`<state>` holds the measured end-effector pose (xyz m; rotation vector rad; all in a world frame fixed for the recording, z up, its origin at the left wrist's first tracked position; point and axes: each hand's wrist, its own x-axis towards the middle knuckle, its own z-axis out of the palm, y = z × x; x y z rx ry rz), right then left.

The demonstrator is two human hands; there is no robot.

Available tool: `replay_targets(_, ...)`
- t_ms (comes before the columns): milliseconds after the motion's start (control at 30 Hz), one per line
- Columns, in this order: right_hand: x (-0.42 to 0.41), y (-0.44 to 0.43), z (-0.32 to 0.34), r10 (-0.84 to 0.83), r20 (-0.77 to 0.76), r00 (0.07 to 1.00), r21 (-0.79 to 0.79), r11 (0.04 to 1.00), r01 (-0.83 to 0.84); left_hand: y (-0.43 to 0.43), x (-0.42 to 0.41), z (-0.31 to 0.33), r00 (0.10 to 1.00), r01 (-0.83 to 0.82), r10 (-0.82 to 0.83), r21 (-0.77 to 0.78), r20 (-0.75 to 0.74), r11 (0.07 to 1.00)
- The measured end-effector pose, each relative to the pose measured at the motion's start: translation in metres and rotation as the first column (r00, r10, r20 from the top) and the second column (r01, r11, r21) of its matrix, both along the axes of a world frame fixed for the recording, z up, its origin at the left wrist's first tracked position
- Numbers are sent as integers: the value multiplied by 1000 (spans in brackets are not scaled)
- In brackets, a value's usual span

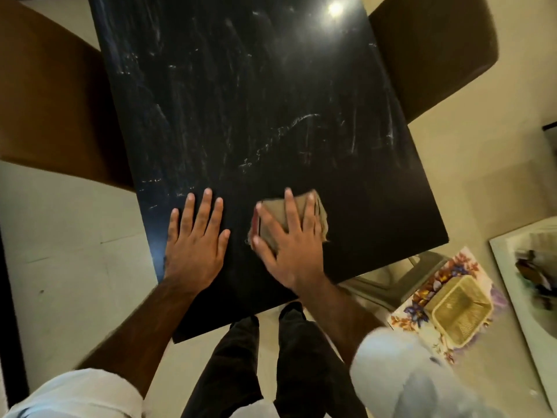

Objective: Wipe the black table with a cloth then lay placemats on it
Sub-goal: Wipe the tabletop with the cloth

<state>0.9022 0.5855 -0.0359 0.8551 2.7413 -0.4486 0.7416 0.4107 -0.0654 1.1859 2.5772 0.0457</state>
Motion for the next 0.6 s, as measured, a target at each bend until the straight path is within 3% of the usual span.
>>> replay_targets(133,75,17,7,-163,80,983,14,987,162,4,5,1,1000,-27,27,-30,-3,999)
replay_targets(300,43,127,-10,-265,39,963,82,962,261,29,23,5,998,-67,67,-62,5,996)
replay_targets(467,-28,168,-21,-178,-64,982,164,969,186,101,48,7,1000,27,-27,-31,11,999)
replay_targets(600,13,148,-11,13,-36,999,68,998,-11,158,49,5,999,39,-39,-28,6,999)
